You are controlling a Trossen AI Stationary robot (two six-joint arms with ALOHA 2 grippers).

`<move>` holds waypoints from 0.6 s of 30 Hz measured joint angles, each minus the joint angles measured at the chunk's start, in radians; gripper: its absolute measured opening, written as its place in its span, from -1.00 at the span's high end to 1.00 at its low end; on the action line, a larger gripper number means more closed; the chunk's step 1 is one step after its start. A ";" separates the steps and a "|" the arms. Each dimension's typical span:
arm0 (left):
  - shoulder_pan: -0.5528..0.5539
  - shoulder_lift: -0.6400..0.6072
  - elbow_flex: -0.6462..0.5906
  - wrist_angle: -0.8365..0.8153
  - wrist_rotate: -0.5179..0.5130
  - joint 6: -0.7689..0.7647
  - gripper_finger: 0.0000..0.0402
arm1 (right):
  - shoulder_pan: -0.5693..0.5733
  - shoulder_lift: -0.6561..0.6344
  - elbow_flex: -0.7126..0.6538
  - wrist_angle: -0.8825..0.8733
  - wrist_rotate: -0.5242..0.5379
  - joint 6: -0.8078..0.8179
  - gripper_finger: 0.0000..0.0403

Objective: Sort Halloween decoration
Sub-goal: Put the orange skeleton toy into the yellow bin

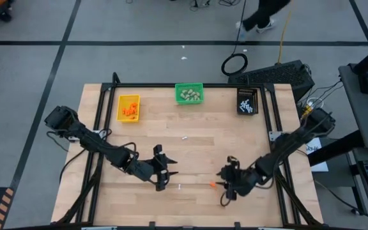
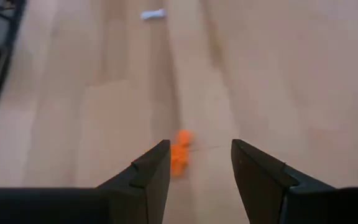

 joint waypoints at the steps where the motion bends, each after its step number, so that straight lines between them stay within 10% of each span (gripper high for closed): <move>1: 0.001 0.000 0.000 0.000 0.000 0.000 0.04 | 0.016 0.018 0.000 0.021 0.000 0.012 0.21; 18: 0.004 0.000 0.000 -0.008 0.000 0.000 0.04 | 0.096 0.272 0.070 0.083 0.119 0.107 -0.17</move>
